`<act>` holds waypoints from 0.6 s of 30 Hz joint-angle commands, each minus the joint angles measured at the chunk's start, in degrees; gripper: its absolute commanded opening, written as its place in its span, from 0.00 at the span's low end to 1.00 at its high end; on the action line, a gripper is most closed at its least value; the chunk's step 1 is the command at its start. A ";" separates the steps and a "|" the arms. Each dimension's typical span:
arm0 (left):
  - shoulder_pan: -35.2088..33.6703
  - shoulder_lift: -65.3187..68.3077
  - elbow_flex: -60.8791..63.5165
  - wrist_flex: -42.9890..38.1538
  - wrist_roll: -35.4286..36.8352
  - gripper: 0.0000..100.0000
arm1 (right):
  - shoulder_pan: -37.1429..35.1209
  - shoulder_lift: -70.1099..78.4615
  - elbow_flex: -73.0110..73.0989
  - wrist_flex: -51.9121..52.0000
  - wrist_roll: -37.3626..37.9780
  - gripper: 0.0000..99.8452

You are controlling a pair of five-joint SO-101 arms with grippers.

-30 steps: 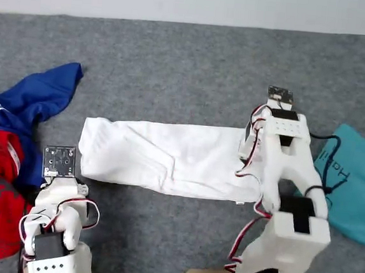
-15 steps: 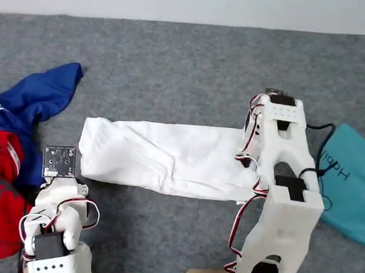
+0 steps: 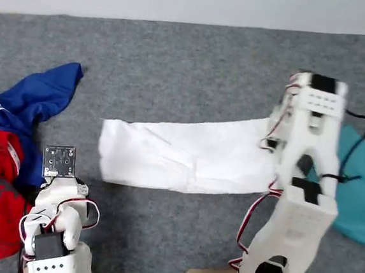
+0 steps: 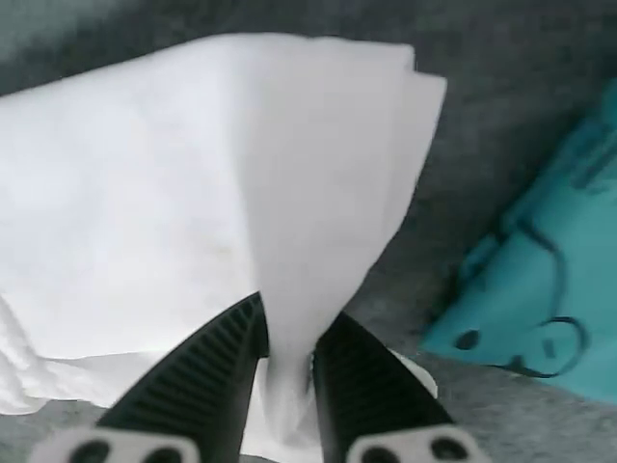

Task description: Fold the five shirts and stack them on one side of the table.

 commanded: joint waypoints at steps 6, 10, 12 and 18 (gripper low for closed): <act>-0.26 -0.18 -0.22 0.35 0.53 0.01 | 4.88 -0.92 -6.77 3.21 7.91 0.01; -0.26 -0.18 -0.22 0.35 0.53 0.01 | -4.18 -5.76 -4.13 3.30 7.82 0.01; -0.26 -0.18 -0.22 0.35 0.53 0.01 | -10.86 -8.75 -1.76 3.21 7.65 0.01; -0.26 -0.18 -0.22 0.35 0.53 0.01 | -29.93 -11.74 1.23 2.59 1.93 0.01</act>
